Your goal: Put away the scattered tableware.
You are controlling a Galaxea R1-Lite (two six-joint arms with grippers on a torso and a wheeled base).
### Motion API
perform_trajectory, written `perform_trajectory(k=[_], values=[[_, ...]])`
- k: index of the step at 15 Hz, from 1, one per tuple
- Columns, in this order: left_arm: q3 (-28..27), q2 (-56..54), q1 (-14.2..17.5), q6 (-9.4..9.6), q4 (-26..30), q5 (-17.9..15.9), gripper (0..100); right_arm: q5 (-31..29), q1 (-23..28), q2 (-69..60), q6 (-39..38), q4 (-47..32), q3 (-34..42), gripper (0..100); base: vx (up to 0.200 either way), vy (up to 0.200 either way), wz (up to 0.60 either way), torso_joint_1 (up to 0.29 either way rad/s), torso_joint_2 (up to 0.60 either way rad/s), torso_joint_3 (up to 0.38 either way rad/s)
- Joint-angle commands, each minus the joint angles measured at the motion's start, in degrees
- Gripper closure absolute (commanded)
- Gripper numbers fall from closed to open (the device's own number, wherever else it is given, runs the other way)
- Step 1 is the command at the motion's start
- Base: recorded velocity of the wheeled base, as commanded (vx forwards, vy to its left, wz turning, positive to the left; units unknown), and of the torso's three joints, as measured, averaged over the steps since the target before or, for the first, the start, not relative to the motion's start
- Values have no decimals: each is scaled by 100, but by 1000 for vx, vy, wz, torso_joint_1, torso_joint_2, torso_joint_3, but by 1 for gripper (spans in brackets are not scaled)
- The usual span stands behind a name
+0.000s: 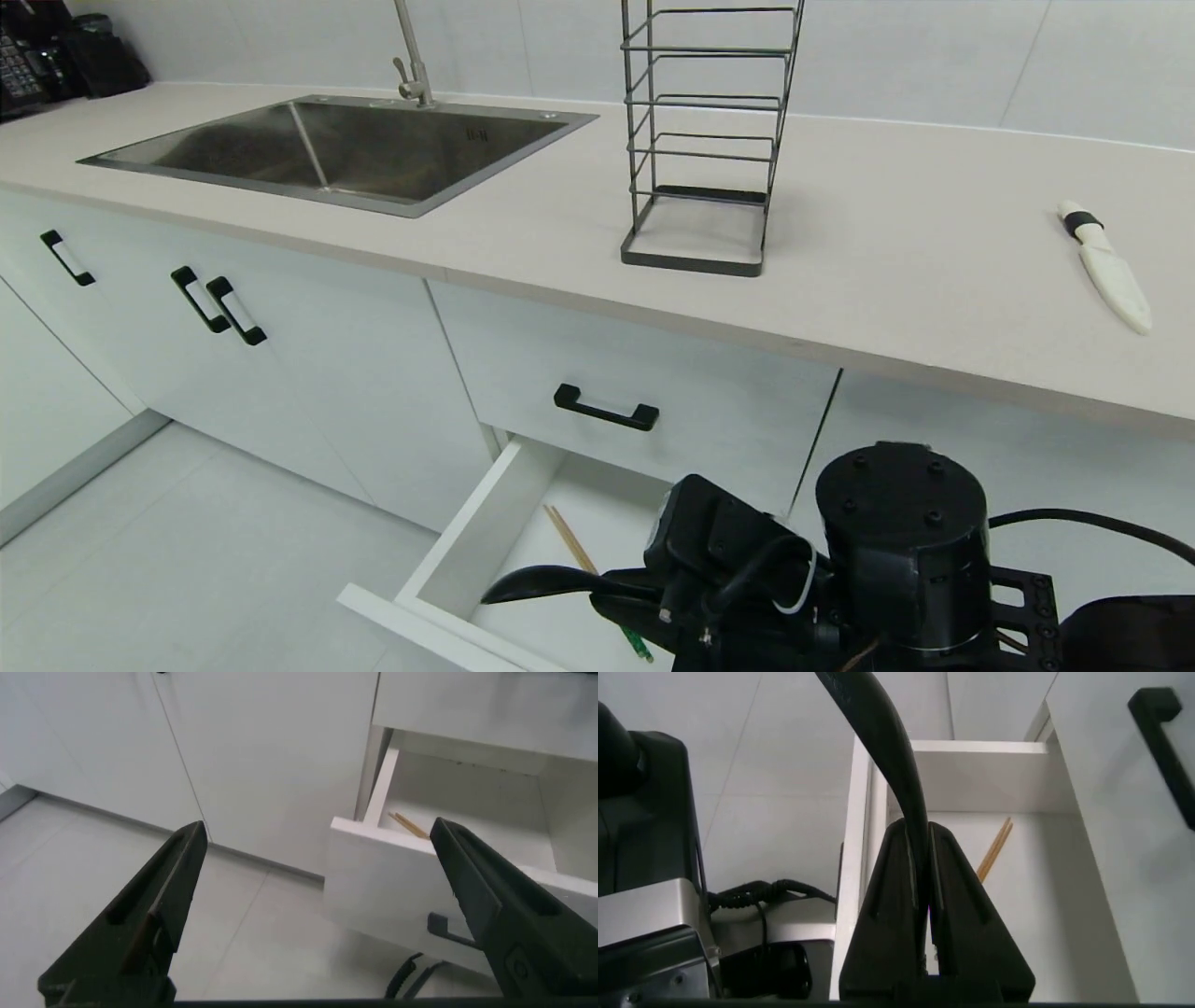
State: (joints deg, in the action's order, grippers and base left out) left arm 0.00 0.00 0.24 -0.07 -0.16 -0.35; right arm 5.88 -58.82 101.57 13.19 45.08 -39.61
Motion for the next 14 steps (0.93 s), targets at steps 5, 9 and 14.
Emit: perform_trajectory(k=[5, 9, 14], values=[[0, 0, 2, -1, -11, 0, 0, 36, 11, 108, 17, 9, -161, 100, 0, 0, 0, -162, 299, 118], [0, 0, 2, -1, -2, 0, 0, 564, 11, 398, 34, 1, -284, 100, 0, 0, 0, -10, 119, 30], [0, 0, 2, -1, -2, 0, 0, 309, 195, 574, 8, -8, -355, 100, 0, 0, 0, 0, 0, 0]])
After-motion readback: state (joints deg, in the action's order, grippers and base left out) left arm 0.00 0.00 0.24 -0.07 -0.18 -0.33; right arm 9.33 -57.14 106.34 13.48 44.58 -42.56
